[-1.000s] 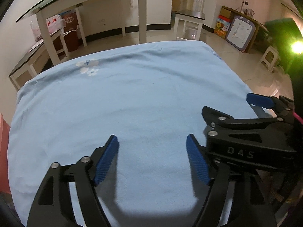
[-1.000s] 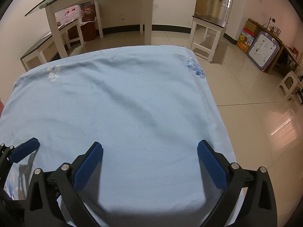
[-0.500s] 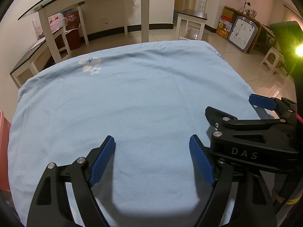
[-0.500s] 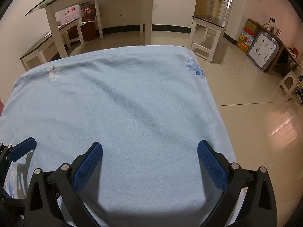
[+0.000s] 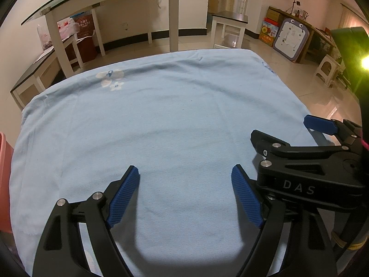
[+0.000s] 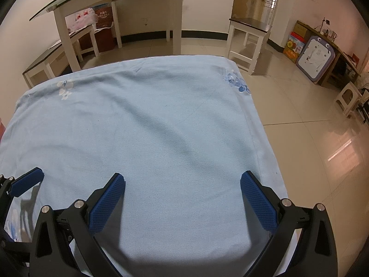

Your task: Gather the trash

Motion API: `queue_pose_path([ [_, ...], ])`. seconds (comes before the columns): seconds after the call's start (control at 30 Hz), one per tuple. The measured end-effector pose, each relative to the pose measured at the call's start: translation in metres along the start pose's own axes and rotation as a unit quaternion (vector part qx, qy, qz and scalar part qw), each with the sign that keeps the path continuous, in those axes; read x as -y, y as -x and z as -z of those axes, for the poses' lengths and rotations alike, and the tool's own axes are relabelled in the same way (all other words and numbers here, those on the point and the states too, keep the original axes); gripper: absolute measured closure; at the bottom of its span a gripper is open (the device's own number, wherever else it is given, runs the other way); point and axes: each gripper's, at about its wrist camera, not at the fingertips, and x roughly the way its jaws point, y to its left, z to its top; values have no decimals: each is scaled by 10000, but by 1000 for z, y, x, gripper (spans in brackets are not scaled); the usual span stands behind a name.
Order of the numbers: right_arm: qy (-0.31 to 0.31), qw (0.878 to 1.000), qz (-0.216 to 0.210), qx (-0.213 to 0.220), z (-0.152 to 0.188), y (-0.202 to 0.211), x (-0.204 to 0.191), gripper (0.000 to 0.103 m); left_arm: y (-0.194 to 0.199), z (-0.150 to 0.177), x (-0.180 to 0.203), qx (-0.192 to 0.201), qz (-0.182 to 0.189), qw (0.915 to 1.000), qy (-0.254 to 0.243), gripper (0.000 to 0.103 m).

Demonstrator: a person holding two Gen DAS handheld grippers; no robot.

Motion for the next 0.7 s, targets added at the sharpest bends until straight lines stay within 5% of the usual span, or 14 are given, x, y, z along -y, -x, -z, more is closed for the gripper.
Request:
queue_pose_path([
  [0.7,494,9981,-372,-23,-17,-12,6,3,-2,-2,1,-79,-328,9985,420,12],
])
